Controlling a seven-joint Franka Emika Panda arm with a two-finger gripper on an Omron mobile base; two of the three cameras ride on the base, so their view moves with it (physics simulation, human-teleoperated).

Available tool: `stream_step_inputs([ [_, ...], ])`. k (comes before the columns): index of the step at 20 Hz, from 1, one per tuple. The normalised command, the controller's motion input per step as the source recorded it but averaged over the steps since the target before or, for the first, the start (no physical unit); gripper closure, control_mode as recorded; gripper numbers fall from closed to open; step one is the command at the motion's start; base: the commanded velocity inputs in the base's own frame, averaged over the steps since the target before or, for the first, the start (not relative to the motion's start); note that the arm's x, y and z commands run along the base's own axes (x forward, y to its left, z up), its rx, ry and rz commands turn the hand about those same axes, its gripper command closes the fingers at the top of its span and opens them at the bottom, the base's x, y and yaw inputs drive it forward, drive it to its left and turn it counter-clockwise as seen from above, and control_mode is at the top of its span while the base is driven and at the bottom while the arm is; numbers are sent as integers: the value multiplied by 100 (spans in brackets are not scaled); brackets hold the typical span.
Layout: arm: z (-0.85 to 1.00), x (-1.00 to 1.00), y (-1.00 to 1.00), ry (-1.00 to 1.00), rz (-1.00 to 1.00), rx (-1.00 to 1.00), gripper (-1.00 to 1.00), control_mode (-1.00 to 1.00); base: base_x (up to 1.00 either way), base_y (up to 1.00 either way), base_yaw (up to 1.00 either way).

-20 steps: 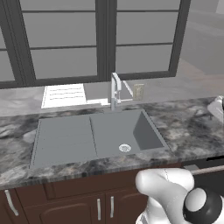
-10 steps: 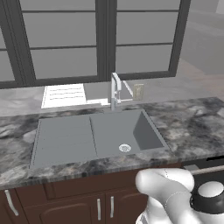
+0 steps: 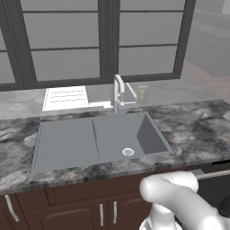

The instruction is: Open the dishwasher door and pull out the top rack.

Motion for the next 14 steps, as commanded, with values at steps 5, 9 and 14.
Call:
stream_step_inputs([
  [5, -44, 17, -62, -38, 5, 1, -100, -100, 0, 0, 0],
  [9, -68, 15, -16, -37, 3, -5, -100, -100, 0, 0, 0],
  [14, -70, 16, -8, -20, 3, -3, -100, -100, 0, 0, 0],
])
